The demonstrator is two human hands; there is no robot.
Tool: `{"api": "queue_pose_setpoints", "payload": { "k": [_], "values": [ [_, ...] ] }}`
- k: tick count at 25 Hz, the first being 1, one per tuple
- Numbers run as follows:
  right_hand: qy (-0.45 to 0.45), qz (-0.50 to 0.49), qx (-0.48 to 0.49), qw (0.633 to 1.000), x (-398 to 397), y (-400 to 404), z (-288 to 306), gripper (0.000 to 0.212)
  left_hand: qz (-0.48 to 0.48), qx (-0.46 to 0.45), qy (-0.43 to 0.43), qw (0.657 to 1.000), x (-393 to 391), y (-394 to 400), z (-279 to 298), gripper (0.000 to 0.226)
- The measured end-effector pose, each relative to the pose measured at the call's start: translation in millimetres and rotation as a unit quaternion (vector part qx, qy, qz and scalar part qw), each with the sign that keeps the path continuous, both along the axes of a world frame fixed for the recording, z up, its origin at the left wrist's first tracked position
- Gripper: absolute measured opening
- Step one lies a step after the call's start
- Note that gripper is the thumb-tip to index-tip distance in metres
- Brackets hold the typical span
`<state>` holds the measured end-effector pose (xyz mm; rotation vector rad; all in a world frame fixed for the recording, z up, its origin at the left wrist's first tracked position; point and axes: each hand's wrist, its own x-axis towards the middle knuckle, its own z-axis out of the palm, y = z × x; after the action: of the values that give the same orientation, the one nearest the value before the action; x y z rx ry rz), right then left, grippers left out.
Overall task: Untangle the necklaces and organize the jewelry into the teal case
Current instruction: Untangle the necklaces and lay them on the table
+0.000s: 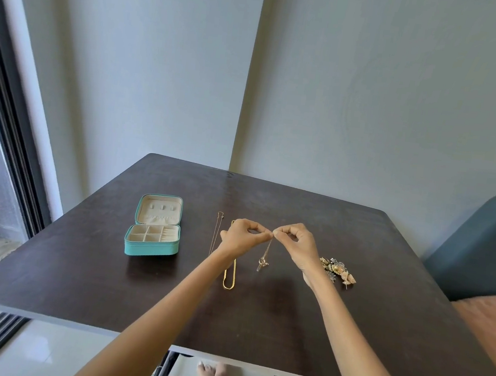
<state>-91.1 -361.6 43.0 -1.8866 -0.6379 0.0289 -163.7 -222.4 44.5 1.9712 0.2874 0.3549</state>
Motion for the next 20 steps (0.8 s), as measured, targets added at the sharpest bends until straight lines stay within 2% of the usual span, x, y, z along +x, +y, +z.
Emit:
{"api": "queue_pose_setpoints", "payload": {
  "k": [4, 9, 12, 16, 18, 20],
  "values": [
    [-0.012, -0.007, -0.018, 1.000, -2, 4, 0, 0.024, 0.033, 0.046, 0.008, 0.998, 1, -2, -1, 0.013],
    [0.040, 0.001, 0.019, 0.999, -7, 9, -2, 0.033, 0.035, 0.001, 0.001, 0.999, 0, -4, -7, 0.019],
    [0.019, -0.006, -0.023, 1.000, -7, 4, -6, 0.023, 0.062, 0.059, -0.007, 0.996, 1, -3, -11, 0.016],
    [-0.063, -0.019, -0.132, 0.989, 0, -2, -12, 0.017, 0.052, 0.159, -0.004, 0.986, 5, -3, -16, 0.011],
    [-0.049, -0.025, -0.148, 0.987, -1, -3, -12, 0.020, 0.042, 0.197, -0.007, 0.980, 7, -5, -20, 0.010],
    [0.017, -0.029, -0.138, 0.990, -4, -2, -15, 0.025, 0.032, 0.220, -0.010, 0.975, 5, -7, -22, 0.008]
  ]
}}
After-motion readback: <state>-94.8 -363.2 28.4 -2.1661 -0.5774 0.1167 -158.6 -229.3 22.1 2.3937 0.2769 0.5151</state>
